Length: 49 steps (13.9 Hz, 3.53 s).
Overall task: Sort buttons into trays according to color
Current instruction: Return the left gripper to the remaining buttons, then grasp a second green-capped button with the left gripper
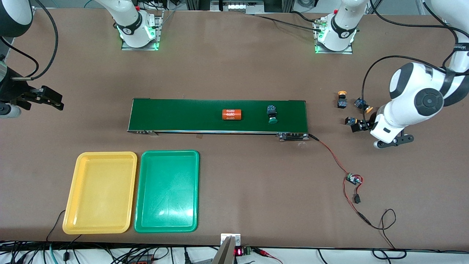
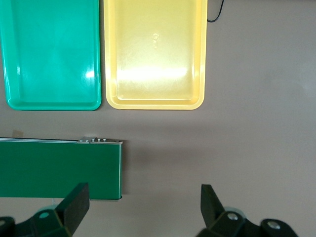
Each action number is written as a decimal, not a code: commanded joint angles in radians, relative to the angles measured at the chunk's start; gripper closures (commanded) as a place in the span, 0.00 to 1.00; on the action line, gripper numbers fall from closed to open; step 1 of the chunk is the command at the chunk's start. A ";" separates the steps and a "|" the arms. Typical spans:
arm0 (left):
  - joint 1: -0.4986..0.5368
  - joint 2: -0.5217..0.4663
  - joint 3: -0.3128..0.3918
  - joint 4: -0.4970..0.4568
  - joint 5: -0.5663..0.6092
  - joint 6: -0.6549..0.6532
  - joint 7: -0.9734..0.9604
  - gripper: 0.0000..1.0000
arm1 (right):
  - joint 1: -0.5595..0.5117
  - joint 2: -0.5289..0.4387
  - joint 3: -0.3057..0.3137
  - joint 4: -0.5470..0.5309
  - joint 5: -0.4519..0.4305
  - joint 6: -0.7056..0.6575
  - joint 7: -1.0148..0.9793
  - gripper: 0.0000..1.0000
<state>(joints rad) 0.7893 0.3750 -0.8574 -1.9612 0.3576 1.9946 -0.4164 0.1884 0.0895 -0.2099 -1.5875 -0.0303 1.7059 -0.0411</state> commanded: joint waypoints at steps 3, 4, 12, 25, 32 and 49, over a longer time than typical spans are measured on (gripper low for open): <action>-0.005 0.145 -0.014 0.225 0.011 -0.171 0.107 0.00 | -0.006 -0.005 0.003 -0.008 0.015 0.015 0.003 0.00; -0.009 0.145 -0.015 0.226 0.009 -0.172 0.094 0.00 | -0.006 -0.005 0.003 -0.008 0.015 0.015 0.003 0.00; -0.005 0.148 -0.008 0.202 0.034 -0.162 -0.089 0.02 | -0.004 -0.002 0.003 -0.006 0.015 0.018 0.003 0.00; 0.120 0.018 -0.009 -0.340 0.316 0.447 -0.768 0.03 | -0.006 -0.001 0.003 -0.008 0.015 0.018 0.004 0.00; 0.139 0.041 -0.006 -0.421 0.319 0.477 -0.846 0.12 | -0.007 -0.001 0.003 -0.008 0.015 0.017 0.004 0.00; 0.130 0.096 0.020 -0.384 0.377 0.481 -0.874 0.66 | -0.006 0.010 0.003 -0.003 0.021 0.020 0.006 0.00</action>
<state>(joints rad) 0.9201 0.4882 -0.8247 -2.3641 0.7043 2.4812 -1.2637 0.1872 0.0971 -0.2101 -1.5878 -0.0293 1.7155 -0.0409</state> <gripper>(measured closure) 0.661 0.000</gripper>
